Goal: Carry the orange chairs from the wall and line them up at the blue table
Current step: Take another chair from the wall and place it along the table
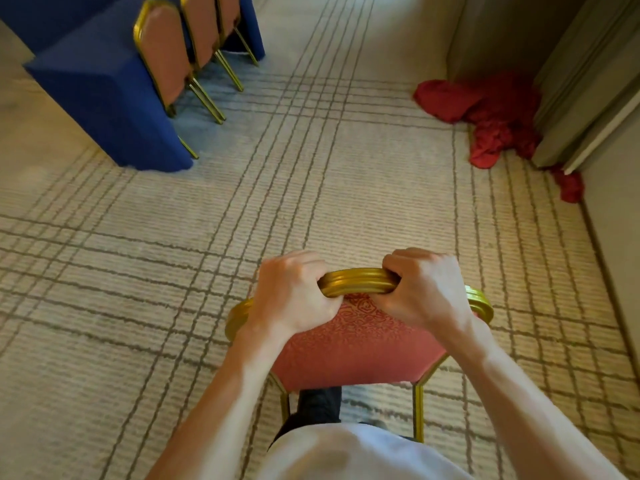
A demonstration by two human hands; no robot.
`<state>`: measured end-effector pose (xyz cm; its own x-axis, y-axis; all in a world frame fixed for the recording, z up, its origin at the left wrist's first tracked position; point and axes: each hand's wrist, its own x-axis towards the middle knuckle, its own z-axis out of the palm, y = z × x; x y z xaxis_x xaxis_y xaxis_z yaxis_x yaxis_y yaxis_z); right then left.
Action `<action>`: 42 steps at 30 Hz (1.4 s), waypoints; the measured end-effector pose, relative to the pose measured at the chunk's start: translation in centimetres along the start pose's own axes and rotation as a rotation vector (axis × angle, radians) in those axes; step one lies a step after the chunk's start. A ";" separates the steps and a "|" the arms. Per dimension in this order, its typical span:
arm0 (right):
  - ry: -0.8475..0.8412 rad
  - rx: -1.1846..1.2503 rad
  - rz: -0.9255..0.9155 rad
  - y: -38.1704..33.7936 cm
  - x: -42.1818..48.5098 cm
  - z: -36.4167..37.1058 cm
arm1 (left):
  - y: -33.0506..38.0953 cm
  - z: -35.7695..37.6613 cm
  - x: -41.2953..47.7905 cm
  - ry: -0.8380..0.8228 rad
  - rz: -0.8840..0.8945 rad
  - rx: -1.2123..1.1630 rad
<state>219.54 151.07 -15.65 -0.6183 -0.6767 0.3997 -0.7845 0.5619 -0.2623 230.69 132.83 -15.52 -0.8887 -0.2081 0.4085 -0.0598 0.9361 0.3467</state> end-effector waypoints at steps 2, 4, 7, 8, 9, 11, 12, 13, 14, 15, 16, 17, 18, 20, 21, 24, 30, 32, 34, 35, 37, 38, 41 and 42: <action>0.018 -0.013 0.004 0.3 3.1 1.1 | -2.2 0.3 2.7 0.003 0.007 -0.014; 0.031 -0.038 -0.005 0.5 6.5 2.1 | -4.5 0.4 5.6 0.020 0.015 -0.020; 0.052 -0.055 0.001 0.7 11.6 3.4 | -8.0 0.4 10.1 0.004 0.026 -0.026; 0.070 -0.066 0.002 0.9 13.3 3.7 | -9.0 0.4 11.7 0.023 0.048 -0.017; 0.072 -0.071 0.012 1.1 14.8 4.0 | -9.9 0.4 13.3 0.026 0.058 -0.012; 0.078 -0.071 0.032 1.6 17.4 4.7 | -11.4 0.6 15.9 0.031 0.074 -0.013; 0.074 -0.075 0.036 2.2 18.9 5.2 | -12.3 0.9 17.4 0.027 0.078 -0.008; 0.069 -0.079 0.036 2.5 19.7 5.5 | -12.8 1.1 18.3 0.017 0.082 -0.003; 0.068 -0.083 0.037 3.0 20.9 5.9 | -13.4 1.3 19.6 0.014 0.090 -0.002; 0.062 -0.080 0.043 3.6 22.2 6.3 | -14.0 1.7 20.9 0.007 0.097 -0.005; 0.060 -0.077 0.046 4.2 23.4 6.8 | -14.7 2.1 22.2 0.013 0.107 -0.008; 0.059 -0.079 0.045 5.0 24.7 7.4 | -15.2 2.6 23.6 0.022 0.115 -0.010; 0.061 -0.081 0.039 5.9 26.1 8.0 | -15.9 3.2 25.1 0.028 0.122 -0.012; 0.047 -0.063 0.039 7.7 28.7 9.1 | -17.0 4.5 28.1 -0.005 0.118 0.004; 0.049 -0.049 0.040 8.8 30.2 9.7 | -17.6 5.2 29.7 -0.012 0.113 0.019; 0.022 0.016 0.040 11.9 34.2 11.4 | -19.0 7.1 34.3 -0.043 0.100 0.039; -0.034 0.028 0.009 17.4 42.7 13.2 | -21.1 9.9 42.7 -0.065 0.107 0.121; -0.083 0.057 0.017 18.7 45.3 13.5 | -21.9 10.3 45.1 -0.089 0.087 0.126; -0.091 0.070 -0.001 19.6 47.8 14.2 | -22.8 10.7 47.1 -0.089 0.079 0.136; -0.088 0.071 -0.011 20.1 49.0 14.5 | -23.3 10.9 48.1 -0.088 0.081 0.152; -0.113 0.078 -0.025 21.2 52.1 15.1 | -24.6 11.3 51.0 -0.089 0.068 0.167; -0.128 0.084 -0.030 21.5 53.2 15.4 | -25.1 11.5 52.0 -0.076 0.066 0.170; -0.170 0.080 -0.051 22.8 57.4 17.4 | -27.7 12.7 55.3 -0.058 0.066 0.181; -0.162 0.082 -0.057 23.3 58.8 18.2 | -28.7 13.3 56.5 -0.064 0.065 0.172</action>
<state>164.04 115.71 -14.22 -0.5674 -0.7775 0.2713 -0.8154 0.4846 -0.3166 176.16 97.94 -13.59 -0.9201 -0.1320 0.3689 -0.0730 0.9828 0.1696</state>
